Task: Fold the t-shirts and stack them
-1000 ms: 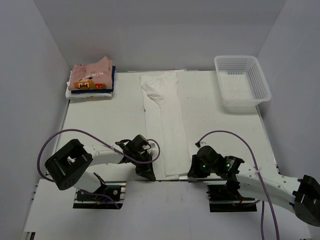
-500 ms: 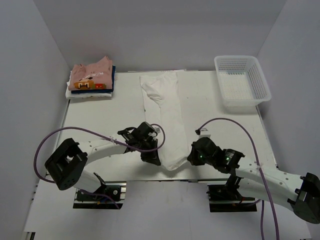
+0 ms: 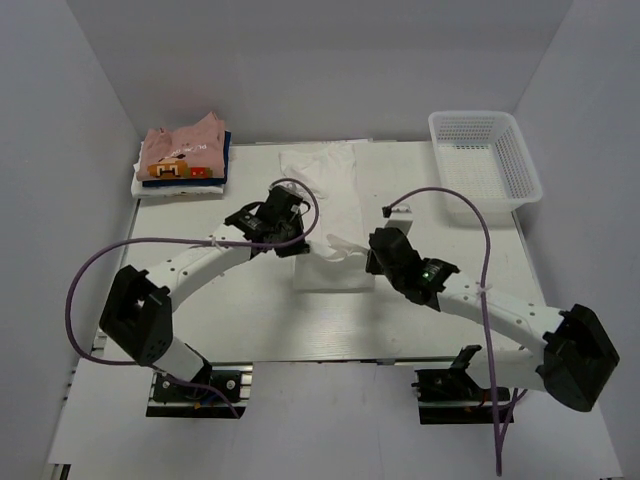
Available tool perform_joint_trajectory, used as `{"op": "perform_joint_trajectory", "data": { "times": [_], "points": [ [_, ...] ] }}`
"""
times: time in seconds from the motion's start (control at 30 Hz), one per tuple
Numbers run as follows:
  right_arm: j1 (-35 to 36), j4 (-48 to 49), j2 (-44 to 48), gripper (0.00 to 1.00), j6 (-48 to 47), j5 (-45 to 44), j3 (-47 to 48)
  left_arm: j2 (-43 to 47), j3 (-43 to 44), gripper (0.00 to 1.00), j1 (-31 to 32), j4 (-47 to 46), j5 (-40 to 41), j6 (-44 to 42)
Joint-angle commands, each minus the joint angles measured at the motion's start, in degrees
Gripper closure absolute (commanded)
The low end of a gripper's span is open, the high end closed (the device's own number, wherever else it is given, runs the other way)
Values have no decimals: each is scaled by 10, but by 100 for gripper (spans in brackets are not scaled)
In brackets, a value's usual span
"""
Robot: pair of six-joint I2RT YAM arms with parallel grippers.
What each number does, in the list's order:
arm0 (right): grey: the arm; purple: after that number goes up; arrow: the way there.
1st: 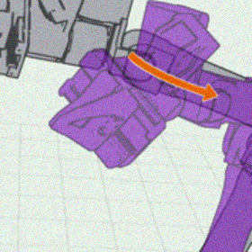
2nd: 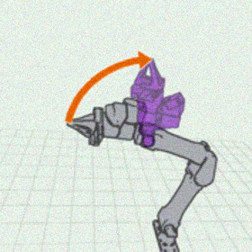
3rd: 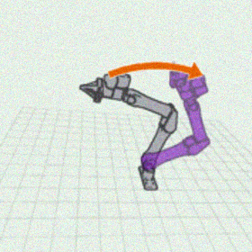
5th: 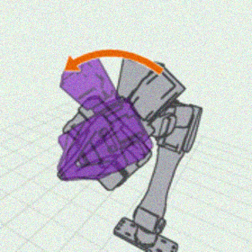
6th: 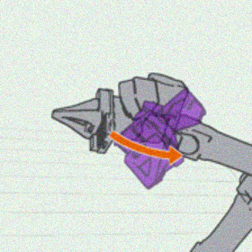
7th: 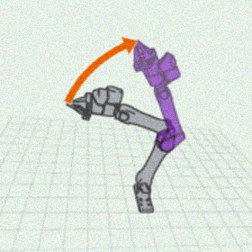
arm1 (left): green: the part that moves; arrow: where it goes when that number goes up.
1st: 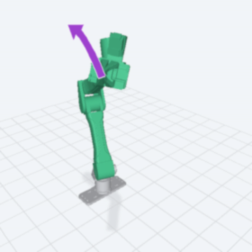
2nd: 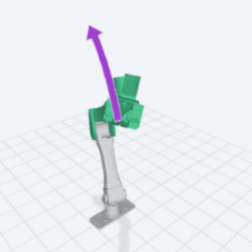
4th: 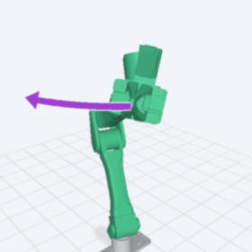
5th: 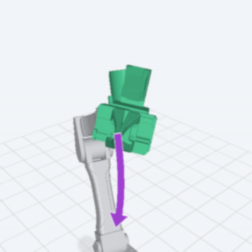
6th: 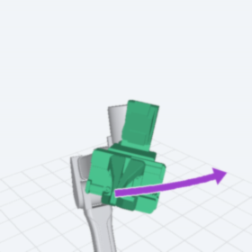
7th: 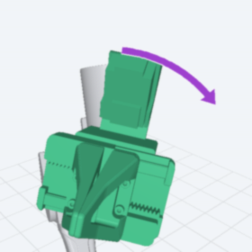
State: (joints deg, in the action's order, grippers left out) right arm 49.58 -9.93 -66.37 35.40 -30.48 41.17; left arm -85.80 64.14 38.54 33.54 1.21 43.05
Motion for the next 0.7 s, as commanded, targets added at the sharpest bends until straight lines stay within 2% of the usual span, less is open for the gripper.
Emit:
{"op": "perform_joint_trajectory", "data": {
  "times": [0.0,0.07,0.13,0.37,0.47,0.67],
  "points": [
    [-31,80,-42,100,-56,-41,64,-31,59,100,-20,11,69,-27],
    [-41,91,-74,100,-68,-40,89,-69,102,100,-34,28,84,-42],
    [-62,142,-94,100,-94,-18,103,-89,132,100,-39,28,84,-48],
    [-124,183,-206,100,-149,83,173,-139,167,100,-87,10,58,-60],
    [-145,175,-259,100,-156,123,212,-168,179,100,-102,-3,36,-73],
    [-177,142,-347,100,-137,140,293,-256,246,100,-114,14,26,-91]
  ]
}}
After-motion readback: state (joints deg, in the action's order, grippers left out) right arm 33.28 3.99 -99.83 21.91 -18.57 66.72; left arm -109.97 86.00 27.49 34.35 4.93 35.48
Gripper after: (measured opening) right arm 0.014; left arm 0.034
